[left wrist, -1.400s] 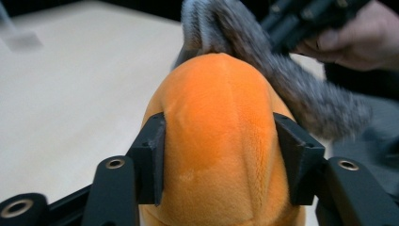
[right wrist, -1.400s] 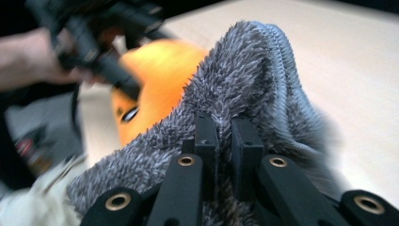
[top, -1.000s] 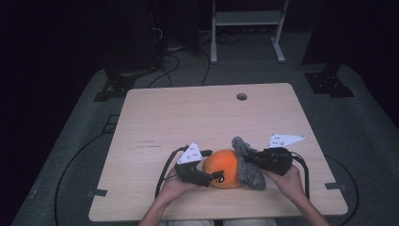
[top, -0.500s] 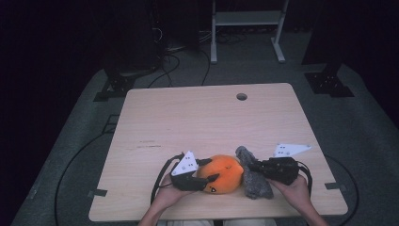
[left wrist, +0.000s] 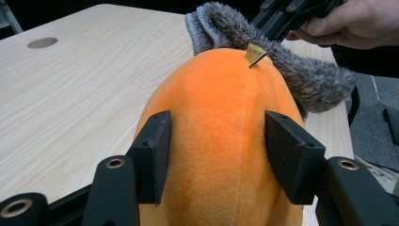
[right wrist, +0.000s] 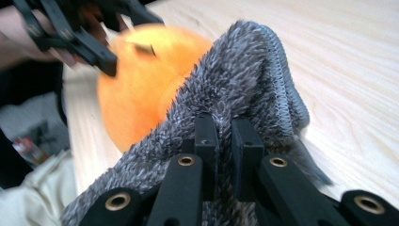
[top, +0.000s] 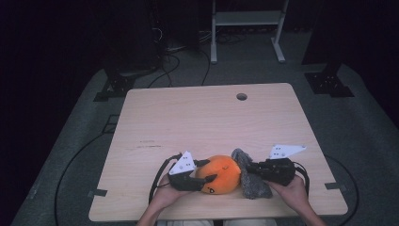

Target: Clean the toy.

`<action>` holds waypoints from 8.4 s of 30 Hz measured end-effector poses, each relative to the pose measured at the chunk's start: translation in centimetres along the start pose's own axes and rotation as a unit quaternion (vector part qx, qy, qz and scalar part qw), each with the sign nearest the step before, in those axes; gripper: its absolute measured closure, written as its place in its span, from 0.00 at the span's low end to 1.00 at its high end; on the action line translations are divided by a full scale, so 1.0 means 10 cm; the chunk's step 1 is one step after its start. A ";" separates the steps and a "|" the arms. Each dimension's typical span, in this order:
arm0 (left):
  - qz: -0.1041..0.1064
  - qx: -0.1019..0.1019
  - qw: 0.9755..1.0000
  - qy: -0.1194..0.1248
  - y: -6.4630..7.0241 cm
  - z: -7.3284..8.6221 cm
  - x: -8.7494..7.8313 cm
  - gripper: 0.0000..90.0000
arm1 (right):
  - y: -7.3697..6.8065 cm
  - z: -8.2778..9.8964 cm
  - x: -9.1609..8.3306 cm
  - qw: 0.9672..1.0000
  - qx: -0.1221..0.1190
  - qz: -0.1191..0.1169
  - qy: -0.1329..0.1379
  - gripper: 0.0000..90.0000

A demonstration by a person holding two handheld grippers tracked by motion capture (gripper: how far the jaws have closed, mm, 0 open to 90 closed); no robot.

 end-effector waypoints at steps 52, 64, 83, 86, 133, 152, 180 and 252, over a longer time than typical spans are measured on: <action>-0.008 0.016 1.000 0.000 0.00 0.02 0.00 0.38 | -0.05 -0.06 0.04 0.999 0.025 -0.021 0.035 0.92; 0.013 -0.067 0.998 -0.014 -0.14 -0.02 -0.02 0.14 | -0.07 -0.15 0.20 0.997 0.027 -0.035 0.063 0.92; -0.001 0.017 1.000 -0.004 0.09 -0.02 0.10 0.33 | -0.09 -0.18 0.08 0.999 -0.001 -0.020 0.042 0.92; -0.003 0.022 1.000 -0.001 0.11 -0.03 0.11 0.36 | 0.01 -0.04 0.00 1.000 0.013 -0.003 0.010 0.92; -0.034 0.091 0.995 0.003 0.29 -0.08 0.19 0.51 | -0.28 -0.55 -0.02 0.996 -0.085 -0.012 0.002 0.92; -0.001 -0.027 1.000 0.005 0.03 0.01 0.06 0.36 | -0.15 -0.23 0.03 0.999 -0.037 0.001 -0.003 0.92; -0.026 -0.001 1.000 0.004 0.01 -0.06 0.13 0.27 | -0.18 -0.35 0.21 0.999 -0.039 -0.011 0.022 0.92; -0.011 -0.007 0.999 -0.043 -0.11 0.19 -0.08 0.37 | -0.14 -0.28 0.23 0.999 -0.030 -0.037 0.023 0.91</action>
Point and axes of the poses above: each handheld gripper's, and its own axes: x roughly forward along the jaws, z roughly out of its underside, y roughly to its right, the point moved 3 cm from there along x, roughly forward along the jaws, and after that the axes turned 13 degrees about -x, right-handed, at the moved point
